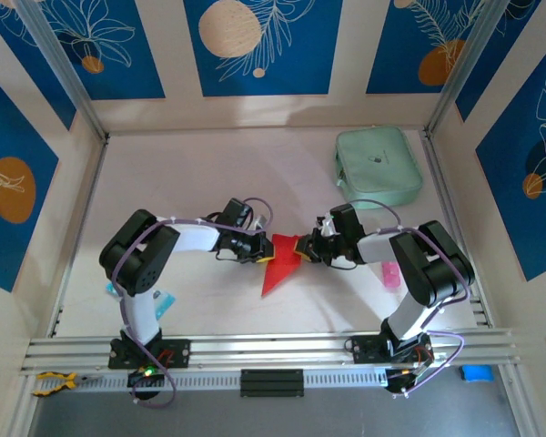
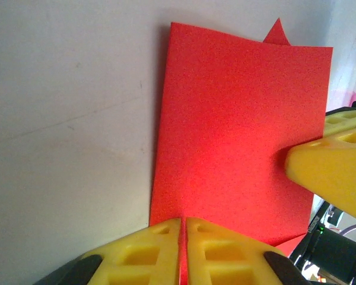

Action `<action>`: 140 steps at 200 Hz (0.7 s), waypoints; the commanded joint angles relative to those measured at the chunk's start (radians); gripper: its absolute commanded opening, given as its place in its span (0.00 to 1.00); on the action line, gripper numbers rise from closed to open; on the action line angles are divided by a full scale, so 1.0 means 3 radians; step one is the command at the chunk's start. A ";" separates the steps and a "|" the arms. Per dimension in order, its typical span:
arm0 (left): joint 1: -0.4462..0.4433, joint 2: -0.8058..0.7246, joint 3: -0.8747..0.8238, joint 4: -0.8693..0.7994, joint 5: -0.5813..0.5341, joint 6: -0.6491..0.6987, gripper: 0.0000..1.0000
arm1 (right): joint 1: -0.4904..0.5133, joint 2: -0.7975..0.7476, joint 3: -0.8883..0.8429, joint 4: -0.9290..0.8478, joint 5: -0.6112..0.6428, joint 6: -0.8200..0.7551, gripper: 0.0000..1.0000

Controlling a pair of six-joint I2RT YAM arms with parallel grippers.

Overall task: Fold a paper plane with a square sheet of paper (pick it up from the middle)
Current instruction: Fold the wing for the fifth time at the center of the table.

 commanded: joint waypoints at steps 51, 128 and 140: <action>0.0004 -0.0244 -0.0022 -0.0168 -0.0252 0.0191 0.28 | -0.0035 0.0035 0.0086 -0.0090 -0.0175 -0.0067 0.07; -0.0553 -0.0965 -0.0072 -0.0762 -0.1386 0.1141 0.44 | -0.0022 -0.0102 0.0001 -0.0063 0.0100 0.0372 0.05; -0.0728 -0.1022 -0.0078 -0.0840 -0.1592 0.1285 0.44 | -0.0024 -0.0123 -0.0015 -0.0052 0.0140 0.0459 0.05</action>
